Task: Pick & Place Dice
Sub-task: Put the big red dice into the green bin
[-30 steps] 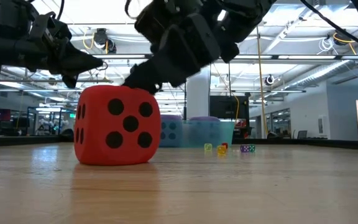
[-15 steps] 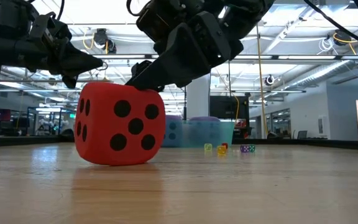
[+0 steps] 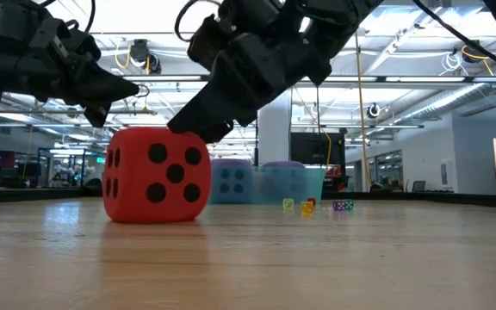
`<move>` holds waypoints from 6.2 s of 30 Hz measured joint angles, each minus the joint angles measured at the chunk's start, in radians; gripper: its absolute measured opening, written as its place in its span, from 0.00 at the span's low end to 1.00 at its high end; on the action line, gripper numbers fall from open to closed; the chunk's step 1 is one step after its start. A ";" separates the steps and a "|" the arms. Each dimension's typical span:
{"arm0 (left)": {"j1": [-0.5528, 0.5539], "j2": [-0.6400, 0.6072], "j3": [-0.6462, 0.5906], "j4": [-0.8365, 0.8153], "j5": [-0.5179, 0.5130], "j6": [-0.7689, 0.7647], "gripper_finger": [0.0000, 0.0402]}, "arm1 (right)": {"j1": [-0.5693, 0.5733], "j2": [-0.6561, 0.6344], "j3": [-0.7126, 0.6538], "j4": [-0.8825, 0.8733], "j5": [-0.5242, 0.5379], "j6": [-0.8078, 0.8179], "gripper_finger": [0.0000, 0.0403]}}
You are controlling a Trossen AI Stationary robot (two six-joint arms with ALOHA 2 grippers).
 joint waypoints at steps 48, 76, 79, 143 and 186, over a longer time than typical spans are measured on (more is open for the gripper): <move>-0.136 0.115 0.042 -0.179 -0.146 -0.017 0.01 | -0.143 -0.078 -0.003 -0.072 0.220 0.058 0.99; -0.149 0.534 0.161 -0.073 -0.110 0.026 0.01 | -0.063 -0.148 -0.003 -0.126 0.145 0.125 0.99; -0.149 0.603 0.207 -0.074 -0.109 0.037 0.01 | -0.063 -0.148 -0.003 -0.140 0.172 0.125 0.99; -0.182 0.758 0.341 -0.013 -0.193 0.122 0.06 | -0.152 -0.039 0.000 -0.245 0.091 -0.113 0.98; 0.055 0.725 0.731 -0.258 -0.160 0.227 0.02 | -0.571 -0.340 -0.005 -0.331 0.133 -0.335 0.98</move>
